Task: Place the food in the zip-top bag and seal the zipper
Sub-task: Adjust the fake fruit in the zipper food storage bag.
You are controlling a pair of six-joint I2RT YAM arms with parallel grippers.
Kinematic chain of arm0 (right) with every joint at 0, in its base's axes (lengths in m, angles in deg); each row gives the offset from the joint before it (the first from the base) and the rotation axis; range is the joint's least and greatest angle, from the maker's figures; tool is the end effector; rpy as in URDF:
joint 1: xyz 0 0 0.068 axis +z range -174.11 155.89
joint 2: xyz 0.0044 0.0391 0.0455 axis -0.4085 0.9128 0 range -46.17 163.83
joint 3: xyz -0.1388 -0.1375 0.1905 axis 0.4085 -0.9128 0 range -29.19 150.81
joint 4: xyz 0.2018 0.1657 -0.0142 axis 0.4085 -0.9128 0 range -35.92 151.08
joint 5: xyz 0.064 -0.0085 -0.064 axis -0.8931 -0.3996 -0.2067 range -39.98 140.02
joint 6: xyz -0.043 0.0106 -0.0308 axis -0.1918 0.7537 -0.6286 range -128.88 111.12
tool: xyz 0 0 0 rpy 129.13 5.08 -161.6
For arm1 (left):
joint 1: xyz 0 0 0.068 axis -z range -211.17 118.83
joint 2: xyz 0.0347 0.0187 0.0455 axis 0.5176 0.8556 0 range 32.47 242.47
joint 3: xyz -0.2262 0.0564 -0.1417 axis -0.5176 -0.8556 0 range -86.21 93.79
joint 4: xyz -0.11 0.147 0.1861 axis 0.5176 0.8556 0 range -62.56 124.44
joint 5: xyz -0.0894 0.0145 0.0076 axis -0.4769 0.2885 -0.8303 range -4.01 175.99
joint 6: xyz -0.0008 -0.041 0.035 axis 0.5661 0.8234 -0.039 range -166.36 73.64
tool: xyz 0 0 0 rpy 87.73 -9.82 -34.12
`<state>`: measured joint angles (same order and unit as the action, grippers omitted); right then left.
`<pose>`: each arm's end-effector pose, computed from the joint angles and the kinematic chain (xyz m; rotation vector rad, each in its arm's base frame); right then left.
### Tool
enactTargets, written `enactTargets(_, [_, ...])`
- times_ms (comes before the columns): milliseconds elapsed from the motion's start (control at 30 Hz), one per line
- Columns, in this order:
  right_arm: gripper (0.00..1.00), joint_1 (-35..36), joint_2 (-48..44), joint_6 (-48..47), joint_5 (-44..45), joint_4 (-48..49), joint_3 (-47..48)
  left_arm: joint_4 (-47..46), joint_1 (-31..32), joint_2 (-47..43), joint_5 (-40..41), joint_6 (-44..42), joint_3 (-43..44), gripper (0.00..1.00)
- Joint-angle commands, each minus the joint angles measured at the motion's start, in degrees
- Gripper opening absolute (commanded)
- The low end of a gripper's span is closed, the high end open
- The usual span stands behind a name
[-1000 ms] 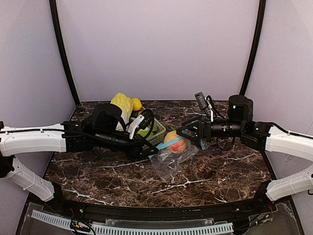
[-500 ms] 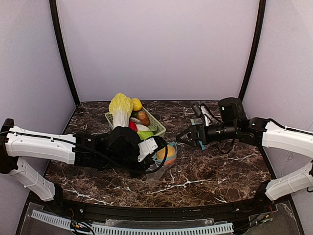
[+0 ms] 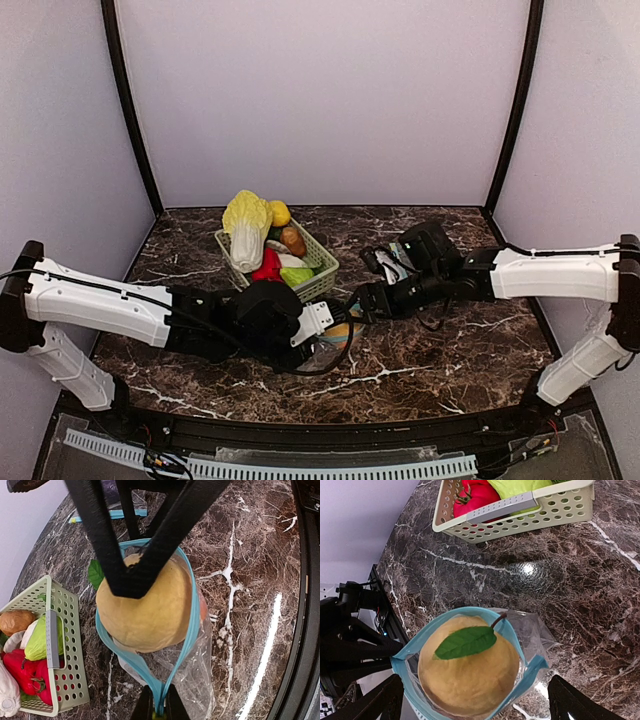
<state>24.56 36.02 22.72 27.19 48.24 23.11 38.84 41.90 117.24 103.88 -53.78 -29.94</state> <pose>0.1910 0.2380 0.2325 -0.5973 2.4716 1.1053 0.1045 -0.3054 0.2431 1.3183 1.8122 -0.2706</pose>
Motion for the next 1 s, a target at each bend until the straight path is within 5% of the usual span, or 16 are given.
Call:
enactTargets(0, [0.99,0.3,2.1,3.1,0.4,3.7,2.6,-0.6,0.8,0.7,1.1,-1.2,-0.9,0.01])
enactTargets(533, [0.86,3.2,12.2,4.0,9.3,-8.8,6.0,-3.4,1.0,-0.5,3.8,0.3,-2.5,0.01])
enactTargets(967, [0.92,3.9,5.9,3.5,12.1,-13.0,9.5,-2.8,1.0,-1.2,1.8,1.7,-3.9,0.01])
